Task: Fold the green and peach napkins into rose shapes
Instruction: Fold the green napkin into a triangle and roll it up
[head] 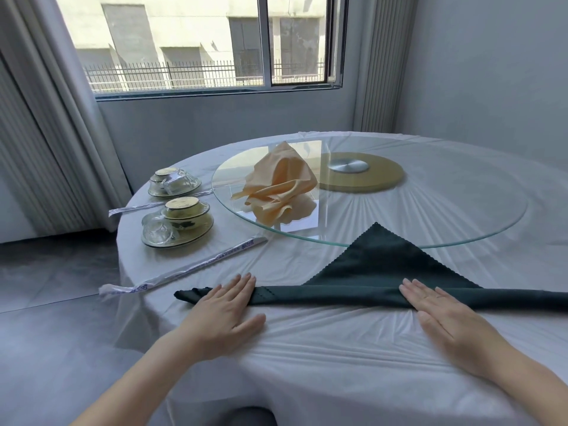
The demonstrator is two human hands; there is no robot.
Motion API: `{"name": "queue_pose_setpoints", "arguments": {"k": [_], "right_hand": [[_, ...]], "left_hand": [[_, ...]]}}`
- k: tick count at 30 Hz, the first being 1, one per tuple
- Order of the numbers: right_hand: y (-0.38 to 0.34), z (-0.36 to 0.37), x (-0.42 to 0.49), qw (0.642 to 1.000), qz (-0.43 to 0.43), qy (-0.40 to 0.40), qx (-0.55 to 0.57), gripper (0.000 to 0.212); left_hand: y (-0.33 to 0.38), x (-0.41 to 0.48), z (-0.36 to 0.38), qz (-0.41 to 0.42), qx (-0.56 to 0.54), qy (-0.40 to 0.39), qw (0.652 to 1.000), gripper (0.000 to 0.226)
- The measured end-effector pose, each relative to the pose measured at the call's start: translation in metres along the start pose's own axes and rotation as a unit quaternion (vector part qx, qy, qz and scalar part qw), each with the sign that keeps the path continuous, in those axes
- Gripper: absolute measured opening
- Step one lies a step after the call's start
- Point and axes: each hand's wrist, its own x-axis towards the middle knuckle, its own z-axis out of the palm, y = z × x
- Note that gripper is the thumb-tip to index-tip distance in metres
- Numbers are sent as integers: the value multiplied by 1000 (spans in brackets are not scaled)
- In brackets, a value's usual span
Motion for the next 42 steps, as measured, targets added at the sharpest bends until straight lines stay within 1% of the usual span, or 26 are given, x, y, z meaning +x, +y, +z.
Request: {"name": "queue_pose_setpoints", "arguments": {"k": [3,5,7,9,11,13,14,16,18,21,23,29,31,33,35,38,40,42], "right_hand": [[-1,0,0,1000,4,-1,7,70],[-1,-1,0,1000,7,-2,11,71],[-2,-2,0,1000,7,-8,8,72],[-2,-3,-1,1000,7,-11,1,78],[-2,-4,-1,1000,9,-10,-7,85],[-3,-5,-1,1000,10,-10,-12,88],[-3,-6,-1,1000,10,-10,-11,88],[-2,-6,-1,1000,9,-12,-13,88],[-2,-7,-1,1000,6,-15,-18,83],[-4,-11,-4,1000,14,-18,14,53],[3,-16,-8,999,29,2,36,49],[22,-28,-17,993,87,69,-33,38],[19,-30,-17,988,103,103,-44,33],[18,-34,-19,985,111,122,-55,27],[19,-39,-23,985,115,113,-63,22],[23,-47,-32,986,129,56,-86,21],[24,-50,-33,987,133,46,-72,21],[24,-49,-29,989,128,64,-45,22]], "left_hand": [[-4,-3,-2,-18,-12,-6,1000,124],[0,-1,-5,-29,-36,-3,999,122],[13,4,-9,-47,-43,3,998,108],[37,12,-14,-43,-9,15,999,93],[69,19,-18,33,5,65,997,85],[100,28,-18,129,-37,128,983,67],[114,34,-18,157,-63,145,975,59],[134,46,-16,174,-81,150,970,52],[143,60,-12,174,-62,139,973,44],[142,71,-5,165,-74,131,975,27],[141,73,-3,165,-91,140,972,24],[140,80,-9,163,-116,137,970,22],[143,79,-10,158,-117,151,969,22],[146,76,-11,163,-109,167,966,22],[150,70,-10,175,-108,169,964,22],[157,60,-6,196,-103,154,963,24],[159,60,-5,182,-117,148,965,24],[160,65,-5,151,-140,157,966,25]]}}
